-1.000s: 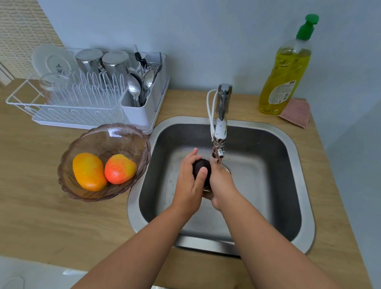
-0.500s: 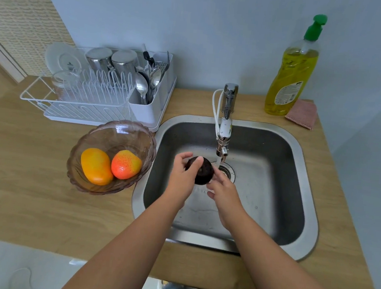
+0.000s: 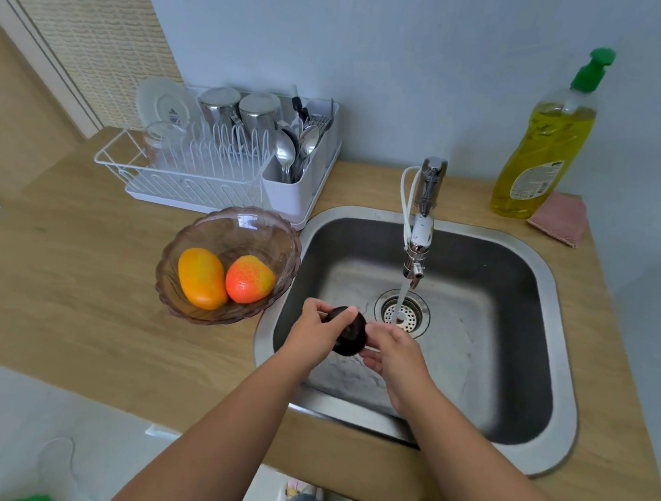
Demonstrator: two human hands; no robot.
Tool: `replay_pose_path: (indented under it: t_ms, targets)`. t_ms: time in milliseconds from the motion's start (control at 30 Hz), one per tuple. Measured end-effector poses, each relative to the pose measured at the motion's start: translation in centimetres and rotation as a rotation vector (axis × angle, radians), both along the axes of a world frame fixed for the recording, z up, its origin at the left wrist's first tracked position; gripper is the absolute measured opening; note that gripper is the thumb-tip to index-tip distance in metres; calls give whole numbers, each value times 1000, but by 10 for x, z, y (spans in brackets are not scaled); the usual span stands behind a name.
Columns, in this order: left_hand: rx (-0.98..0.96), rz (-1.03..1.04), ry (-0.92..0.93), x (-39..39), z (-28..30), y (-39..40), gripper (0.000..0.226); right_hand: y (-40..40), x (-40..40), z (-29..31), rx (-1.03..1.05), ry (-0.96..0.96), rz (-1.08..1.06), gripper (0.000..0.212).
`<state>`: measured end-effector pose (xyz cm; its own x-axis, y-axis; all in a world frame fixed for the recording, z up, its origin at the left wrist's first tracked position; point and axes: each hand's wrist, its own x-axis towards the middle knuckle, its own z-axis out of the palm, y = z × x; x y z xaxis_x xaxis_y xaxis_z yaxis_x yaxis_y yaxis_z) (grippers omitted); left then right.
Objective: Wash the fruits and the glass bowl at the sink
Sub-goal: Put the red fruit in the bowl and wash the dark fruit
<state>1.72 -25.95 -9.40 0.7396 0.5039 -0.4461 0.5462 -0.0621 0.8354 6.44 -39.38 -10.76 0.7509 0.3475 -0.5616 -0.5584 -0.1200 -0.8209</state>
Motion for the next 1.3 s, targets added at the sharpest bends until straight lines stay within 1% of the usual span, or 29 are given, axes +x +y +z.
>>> replay_pose_path:
  t_ms: [133, 200, 233, 267, 333, 433, 533, 600, 733, 900, 933, 1067, 1167, 1300]
  targets:
    - [19, 4, -52, -6, 11, 1, 40, 4, 4, 8, -8, -22, -53, 14]
    - [-1, 30, -116, -6, 22, 4, 30, 9, 8, 19, 23, -69, -96, 17]
    - [12, 24, -155, -7, 30, 7, 24, 13, 11, 24, 45, -91, -108, 19]
    - [38, 6, -192, -8, 37, 11, 23, 17, 13, 31, 67, -111, -109, 22]
    - [102, -25, -237, -9, 51, 23, 35, 31, 16, 42, 111, -142, -96, 28]
    - [185, -37, -293, -8, 67, 49, 49, 58, 18, 57, 197, -123, -48, 27]
    - [255, -69, -340, -6, 82, 77, 50, 86, 24, 73, 218, -198, 33, 30]
    - [259, -89, -367, -4, 92, 100, 47, 103, 31, 80, 159, -291, 98, 34]
    - [284, -108, -320, -3, 104, 143, 46, 141, 38, 84, 85, -397, 250, 45]
    - [251, -111, -306, -6, 101, 181, 46, 184, 41, 83, 26, -406, 309, 52]
    - [257, -115, -296, -6, 99, 187, 46, 189, 43, 81, 15, -397, 326, 51]
    - [274, -138, -266, -6, 92, 207, 46, 212, 44, 77, -20, -406, 351, 35]
    - [283, -183, -240, -2, 88, 220, 46, 220, 45, 75, -78, -414, 367, 33]
    - [330, -308, -168, -2, 82, 233, 47, 224, 46, 69, -146, -393, 364, 34]
